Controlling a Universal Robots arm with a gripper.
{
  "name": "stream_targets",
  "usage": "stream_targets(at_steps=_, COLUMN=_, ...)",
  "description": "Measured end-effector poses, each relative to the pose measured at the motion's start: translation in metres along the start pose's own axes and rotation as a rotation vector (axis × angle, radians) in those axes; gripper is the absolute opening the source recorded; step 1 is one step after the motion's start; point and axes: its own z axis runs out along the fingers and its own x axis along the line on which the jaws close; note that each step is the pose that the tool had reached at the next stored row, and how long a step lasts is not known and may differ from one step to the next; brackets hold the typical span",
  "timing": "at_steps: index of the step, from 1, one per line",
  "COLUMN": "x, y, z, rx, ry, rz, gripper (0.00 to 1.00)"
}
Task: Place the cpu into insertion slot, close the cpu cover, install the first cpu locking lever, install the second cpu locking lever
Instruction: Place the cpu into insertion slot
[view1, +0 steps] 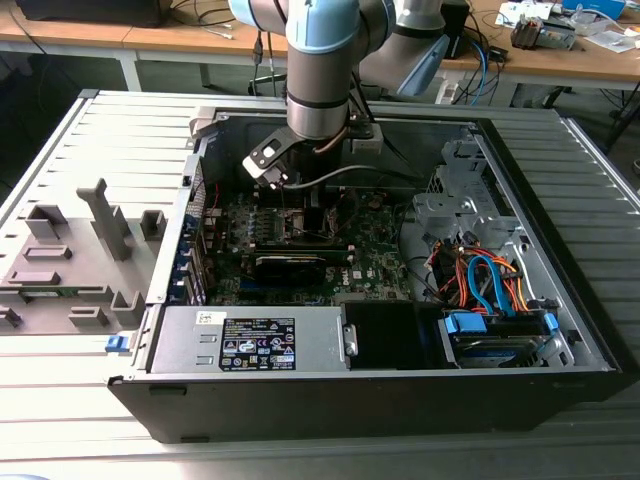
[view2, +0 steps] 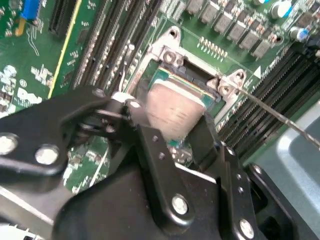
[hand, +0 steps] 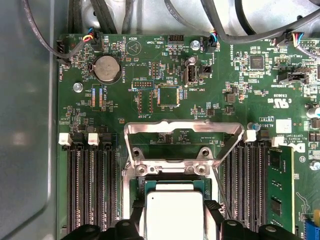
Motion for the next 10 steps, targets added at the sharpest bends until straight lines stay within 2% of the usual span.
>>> stream_targets(at_steps=1, x=0.0000, y=0.0000, z=0.0000, rx=0.0002, ry=-0.0001, rz=0.000, gripper=0.62)
stream_targets(at_steps=10, x=0.0011, y=0.0000, z=0.0000, rx=0.0003, ry=-0.0004, rz=0.000, gripper=0.62)
